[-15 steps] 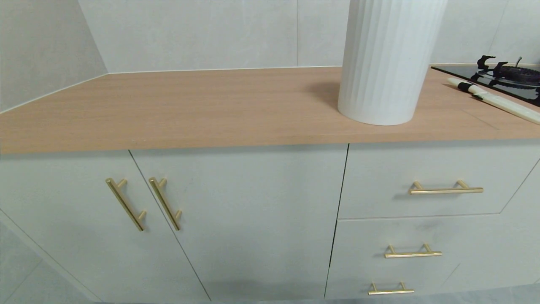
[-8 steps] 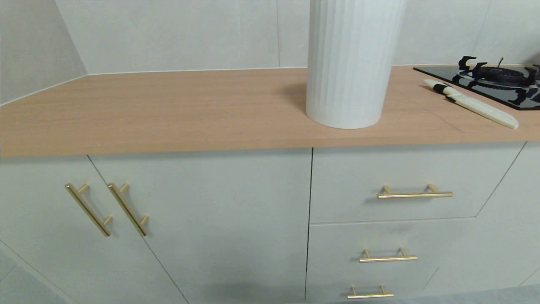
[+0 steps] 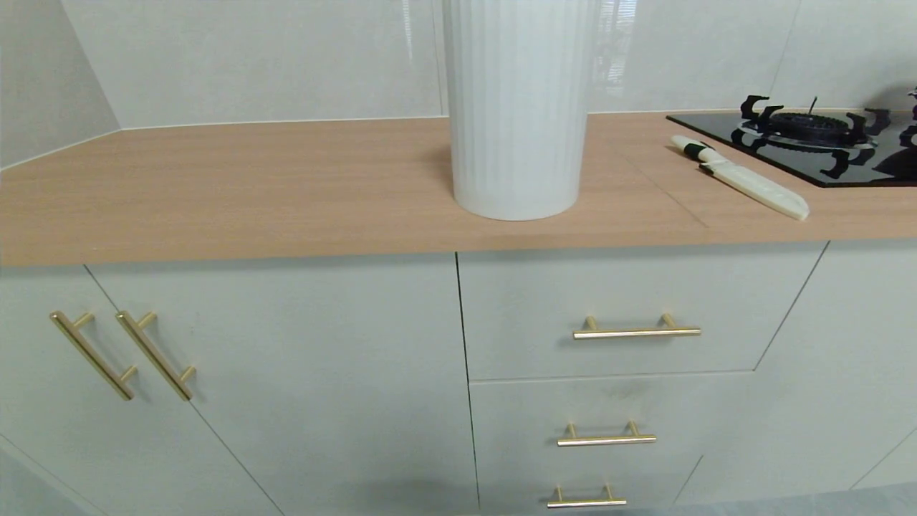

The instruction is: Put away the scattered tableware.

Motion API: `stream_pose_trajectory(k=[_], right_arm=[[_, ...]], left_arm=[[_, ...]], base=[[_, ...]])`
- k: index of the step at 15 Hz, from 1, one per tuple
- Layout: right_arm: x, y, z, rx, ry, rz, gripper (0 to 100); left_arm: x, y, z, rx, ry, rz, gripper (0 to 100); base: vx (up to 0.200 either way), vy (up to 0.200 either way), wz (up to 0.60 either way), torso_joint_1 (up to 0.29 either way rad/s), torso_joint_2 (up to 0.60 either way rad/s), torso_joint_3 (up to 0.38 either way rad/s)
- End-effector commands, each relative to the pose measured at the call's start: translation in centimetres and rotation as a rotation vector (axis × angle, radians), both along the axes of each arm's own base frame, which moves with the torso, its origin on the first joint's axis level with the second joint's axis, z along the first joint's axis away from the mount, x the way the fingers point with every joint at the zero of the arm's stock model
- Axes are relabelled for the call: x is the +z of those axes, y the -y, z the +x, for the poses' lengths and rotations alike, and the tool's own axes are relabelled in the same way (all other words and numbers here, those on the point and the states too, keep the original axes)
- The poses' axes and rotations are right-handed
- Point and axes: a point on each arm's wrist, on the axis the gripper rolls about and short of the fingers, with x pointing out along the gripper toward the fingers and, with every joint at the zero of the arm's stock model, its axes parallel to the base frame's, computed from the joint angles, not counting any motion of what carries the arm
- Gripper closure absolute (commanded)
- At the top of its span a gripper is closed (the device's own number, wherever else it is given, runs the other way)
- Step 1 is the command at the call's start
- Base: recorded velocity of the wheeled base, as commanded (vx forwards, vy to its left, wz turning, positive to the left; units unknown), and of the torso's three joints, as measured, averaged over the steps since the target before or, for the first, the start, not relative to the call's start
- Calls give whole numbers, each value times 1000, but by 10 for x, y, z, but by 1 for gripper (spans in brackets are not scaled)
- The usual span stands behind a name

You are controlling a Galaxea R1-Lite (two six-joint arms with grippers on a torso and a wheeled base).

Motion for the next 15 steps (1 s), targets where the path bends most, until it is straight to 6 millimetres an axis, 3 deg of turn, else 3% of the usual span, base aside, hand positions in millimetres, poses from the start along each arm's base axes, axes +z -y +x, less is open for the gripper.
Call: stream_pose_trajectory(k=[1,3,8,15], right_arm=[[0,0,0,0,-1,0,0],[0,0,0,2,-1,0,0],[0,0,0,0,-1,-1,0],[0,0,0,0,-1,-3,0]], left_arm=[[0,0,0,1,0,0,0],[0,0,0,1,-2,1,0],[0,0,0,1,0,0,0],[0,0,0,2,0,0,0]], base=[[0,0,0,0,0,0],[0,0,0,0,0,0],[200,0,0,0,1,5],[0,0,0,0,0,0]])
